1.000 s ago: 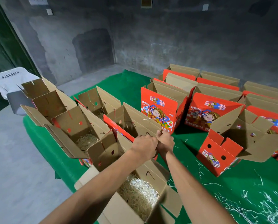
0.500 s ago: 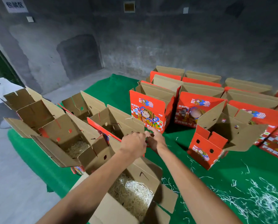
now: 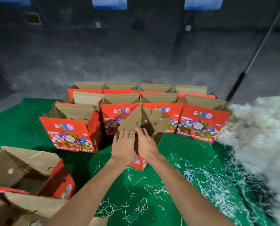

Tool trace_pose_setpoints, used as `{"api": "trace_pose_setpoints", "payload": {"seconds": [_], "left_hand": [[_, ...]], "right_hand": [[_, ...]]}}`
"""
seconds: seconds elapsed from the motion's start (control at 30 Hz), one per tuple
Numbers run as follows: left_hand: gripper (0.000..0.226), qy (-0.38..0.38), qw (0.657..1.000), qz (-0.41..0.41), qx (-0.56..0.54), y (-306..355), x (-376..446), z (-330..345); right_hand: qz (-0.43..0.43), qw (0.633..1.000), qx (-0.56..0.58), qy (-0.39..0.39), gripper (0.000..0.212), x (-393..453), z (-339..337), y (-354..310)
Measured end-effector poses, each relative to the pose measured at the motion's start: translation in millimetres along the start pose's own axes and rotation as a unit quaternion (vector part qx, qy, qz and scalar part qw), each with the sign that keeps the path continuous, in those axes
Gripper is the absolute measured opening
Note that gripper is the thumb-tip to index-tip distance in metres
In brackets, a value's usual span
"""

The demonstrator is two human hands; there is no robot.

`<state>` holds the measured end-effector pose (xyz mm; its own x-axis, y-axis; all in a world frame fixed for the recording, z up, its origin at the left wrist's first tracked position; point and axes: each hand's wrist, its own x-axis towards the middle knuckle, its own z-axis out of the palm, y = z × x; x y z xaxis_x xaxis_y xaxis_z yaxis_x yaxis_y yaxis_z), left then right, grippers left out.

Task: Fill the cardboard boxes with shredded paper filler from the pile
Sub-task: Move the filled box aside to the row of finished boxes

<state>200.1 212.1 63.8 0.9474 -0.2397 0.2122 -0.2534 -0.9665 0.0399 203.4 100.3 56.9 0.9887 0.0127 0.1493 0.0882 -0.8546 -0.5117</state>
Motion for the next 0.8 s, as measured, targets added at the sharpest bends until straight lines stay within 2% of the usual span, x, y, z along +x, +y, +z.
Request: {"api": "trace_pose_setpoints", "payload": {"seconds": [0.1, 0.17, 0.3, 0.4, 0.53, 0.6, 0.7, 0.8], "left_hand": [[0.059, -0.028, 0.996, 0.079, 0.005, 48.7, 30.9, 16.8], [0.055, -0.062, 0.993, 0.098, 0.026, 77.3, 45.8, 29.8], [0.04, -0.108, 0.988, 0.07, 0.082, 119.0, 66.5, 50.4], [0.033, -0.144, 0.987, 0.039, 0.057, 131.8, 74.5, 59.9], [0.029, -0.147, 0.989, -0.002, -0.001, 144.3, 78.2, 59.7], [0.035, -0.179, 0.984, -0.001, 0.001, 153.8, 75.5, 55.5], [0.043, -0.226, 0.973, 0.019, 0.033, 168.0, 63.5, 49.9], [0.032, -0.243, 0.969, 0.03, 0.025, 180.1, 47.7, 37.2]], "right_hand": [[0.048, 0.998, -0.03, -0.007, 0.049, -2.9, -25.5, 50.4], [0.074, 0.996, -0.034, -0.022, 0.046, -5.6, -35.7, 80.1], [0.05, 0.999, 0.001, -0.014, 0.035, -17.8, -47.1, 126.3], [0.013, 1.0, 0.001, 0.004, 0.029, -27.2, -52.8, 156.8], [0.007, 0.999, -0.028, 0.024, 0.031, -27.6, -66.3, 185.3], [-0.03, 0.997, -0.057, 0.028, 0.041, -27.7, -73.0, 196.7], [-0.132, 0.974, -0.183, -0.021, 0.072, -31.7, -83.8, 211.7], [-0.157, 0.946, -0.279, -0.046, 0.079, -44.7, -94.9, 224.0]]}}
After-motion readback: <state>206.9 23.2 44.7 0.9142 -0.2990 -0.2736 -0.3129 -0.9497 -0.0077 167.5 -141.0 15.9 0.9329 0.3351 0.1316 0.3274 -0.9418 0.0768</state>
